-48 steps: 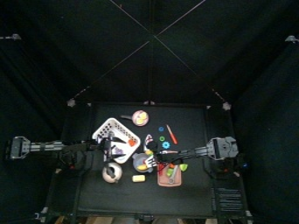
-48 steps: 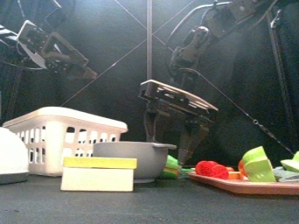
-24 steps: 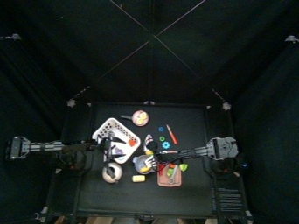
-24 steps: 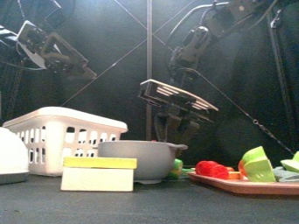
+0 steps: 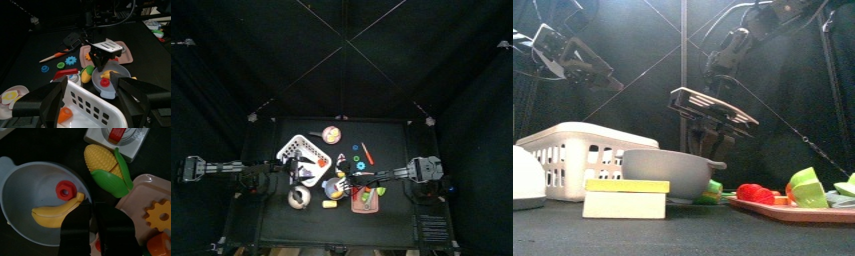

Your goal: Grab bowl

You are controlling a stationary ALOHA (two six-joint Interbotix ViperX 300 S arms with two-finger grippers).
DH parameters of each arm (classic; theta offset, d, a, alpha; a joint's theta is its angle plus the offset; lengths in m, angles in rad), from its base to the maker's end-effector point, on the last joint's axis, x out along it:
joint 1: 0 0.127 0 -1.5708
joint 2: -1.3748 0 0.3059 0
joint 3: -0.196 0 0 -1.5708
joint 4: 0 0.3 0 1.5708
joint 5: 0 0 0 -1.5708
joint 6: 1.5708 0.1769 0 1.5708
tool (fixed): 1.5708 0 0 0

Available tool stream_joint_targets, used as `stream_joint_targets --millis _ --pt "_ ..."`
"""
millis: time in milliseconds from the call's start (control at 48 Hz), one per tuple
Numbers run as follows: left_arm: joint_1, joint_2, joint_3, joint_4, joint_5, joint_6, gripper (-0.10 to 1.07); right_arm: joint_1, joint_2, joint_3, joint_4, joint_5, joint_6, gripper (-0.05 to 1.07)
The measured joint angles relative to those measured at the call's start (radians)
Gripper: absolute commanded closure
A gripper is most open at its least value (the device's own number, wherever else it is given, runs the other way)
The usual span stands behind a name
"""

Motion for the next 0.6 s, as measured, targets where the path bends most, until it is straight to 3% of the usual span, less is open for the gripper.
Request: stream_joint_targets --millis 604 --pt "-0.002 0.002 0.006 0.0 0.0 0.002 -0.02 0.0 -0.002 0.002 0.0 -0.002 -0.002 0.69"
